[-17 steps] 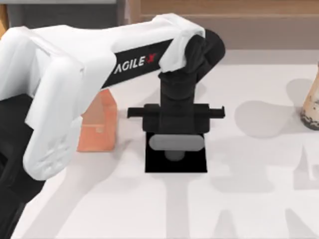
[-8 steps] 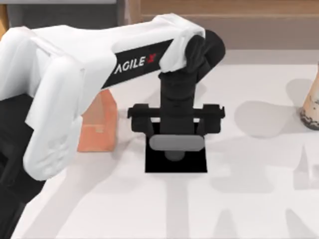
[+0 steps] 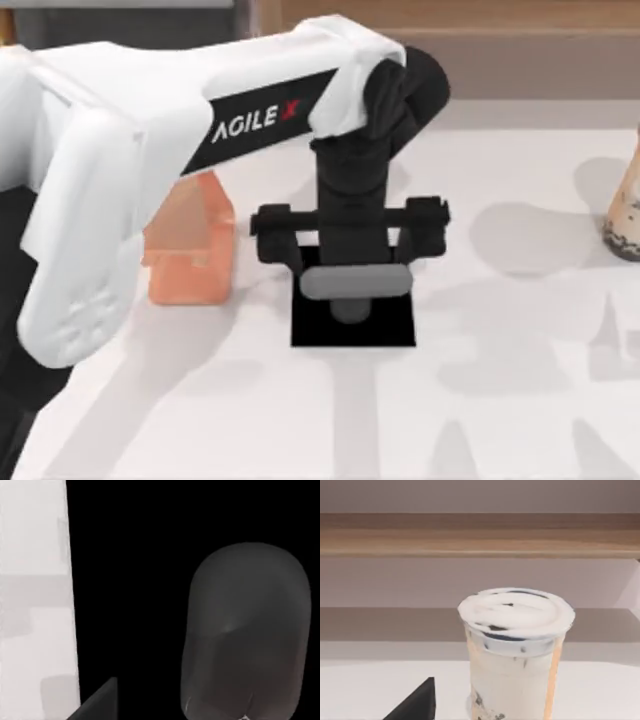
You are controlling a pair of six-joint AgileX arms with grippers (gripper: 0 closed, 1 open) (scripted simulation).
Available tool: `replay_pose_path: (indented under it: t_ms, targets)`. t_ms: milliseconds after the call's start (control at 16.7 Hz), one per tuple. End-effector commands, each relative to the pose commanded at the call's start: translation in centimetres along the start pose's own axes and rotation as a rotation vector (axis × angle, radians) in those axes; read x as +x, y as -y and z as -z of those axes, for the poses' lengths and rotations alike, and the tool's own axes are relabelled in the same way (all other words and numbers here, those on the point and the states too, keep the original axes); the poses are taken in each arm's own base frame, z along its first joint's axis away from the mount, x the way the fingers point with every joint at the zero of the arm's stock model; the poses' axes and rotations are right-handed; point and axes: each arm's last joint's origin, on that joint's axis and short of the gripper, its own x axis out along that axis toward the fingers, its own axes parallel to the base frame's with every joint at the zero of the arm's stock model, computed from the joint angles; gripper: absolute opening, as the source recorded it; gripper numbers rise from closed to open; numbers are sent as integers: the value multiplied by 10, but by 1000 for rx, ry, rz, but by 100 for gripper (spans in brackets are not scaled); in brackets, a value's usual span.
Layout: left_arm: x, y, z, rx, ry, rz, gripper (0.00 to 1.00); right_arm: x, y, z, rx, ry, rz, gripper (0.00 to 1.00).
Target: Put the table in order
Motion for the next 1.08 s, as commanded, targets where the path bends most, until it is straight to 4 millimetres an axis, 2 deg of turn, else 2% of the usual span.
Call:
replay_pose_path:
  t_ms: [120, 240, 360, 540, 660, 780, 960, 1080]
  targets:
    - [-25, 13, -4, -96, -36, -32, 100, 0, 0, 0, 0, 0, 0, 100]
    - [-55, 37, -6, -238, -81, -77, 100, 0, 0, 0, 0, 0, 0, 100]
    - [-85, 74, -6, -425, -130, -125, 100, 0, 0, 0, 0, 0, 0, 100]
    - [-116, 153, -2, -787, -202, -179, 100, 0, 0, 0, 0, 0, 0, 100]
    - [-121, 215, -4, -1066, -234, -188, 100, 0, 0, 0, 0, 0, 0, 100]
    - [-115, 277, -13, -1359, -245, -173, 100, 0, 0, 0, 0, 0, 0, 100]
    - [-93, 359, -43, -1788, -219, -119, 100, 0, 0, 0, 0, 0, 0, 100]
    - [-74, 400, -69, -2042, -176, -74, 100, 0, 0, 0, 0, 0, 0, 100]
